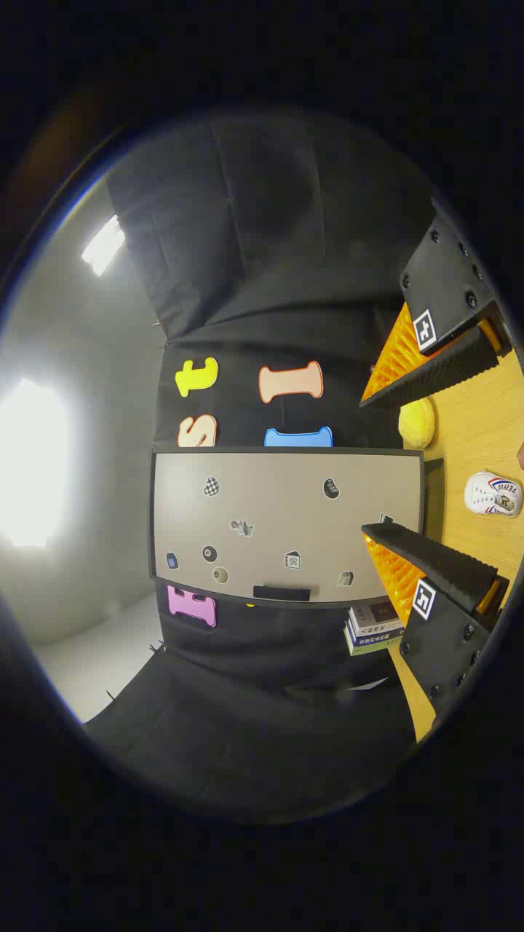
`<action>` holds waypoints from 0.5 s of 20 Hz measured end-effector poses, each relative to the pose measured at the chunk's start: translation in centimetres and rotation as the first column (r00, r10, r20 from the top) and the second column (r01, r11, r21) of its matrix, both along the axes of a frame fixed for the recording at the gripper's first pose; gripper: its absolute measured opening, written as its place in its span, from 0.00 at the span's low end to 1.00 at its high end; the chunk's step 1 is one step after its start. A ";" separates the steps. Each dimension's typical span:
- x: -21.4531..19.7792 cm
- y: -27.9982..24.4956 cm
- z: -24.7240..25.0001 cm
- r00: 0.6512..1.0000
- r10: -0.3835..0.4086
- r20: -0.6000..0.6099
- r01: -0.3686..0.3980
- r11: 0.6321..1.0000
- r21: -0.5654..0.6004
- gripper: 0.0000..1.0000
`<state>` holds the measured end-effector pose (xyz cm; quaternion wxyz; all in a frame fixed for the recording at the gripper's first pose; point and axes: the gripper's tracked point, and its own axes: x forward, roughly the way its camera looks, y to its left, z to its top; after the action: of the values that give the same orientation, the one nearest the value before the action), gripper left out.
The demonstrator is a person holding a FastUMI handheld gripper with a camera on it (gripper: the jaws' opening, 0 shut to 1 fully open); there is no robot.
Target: Open the shoe cabinet door, grab the shoes and put them into the shoe cabinet, then close the shoe cabinet door.
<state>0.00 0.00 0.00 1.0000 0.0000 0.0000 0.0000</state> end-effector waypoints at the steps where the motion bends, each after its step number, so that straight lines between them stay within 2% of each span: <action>1: 0.0 0.0 0.0 1.000 -0.001 -0.001 0.001 1.000 0.001 0.98; 10: 0.1 -0.2 -0.3 1.000 -0.011 -0.013 0.011 1.000 0.002 0.98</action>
<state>0.10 -0.25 -0.27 1.0000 0.0012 0.0067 -0.0053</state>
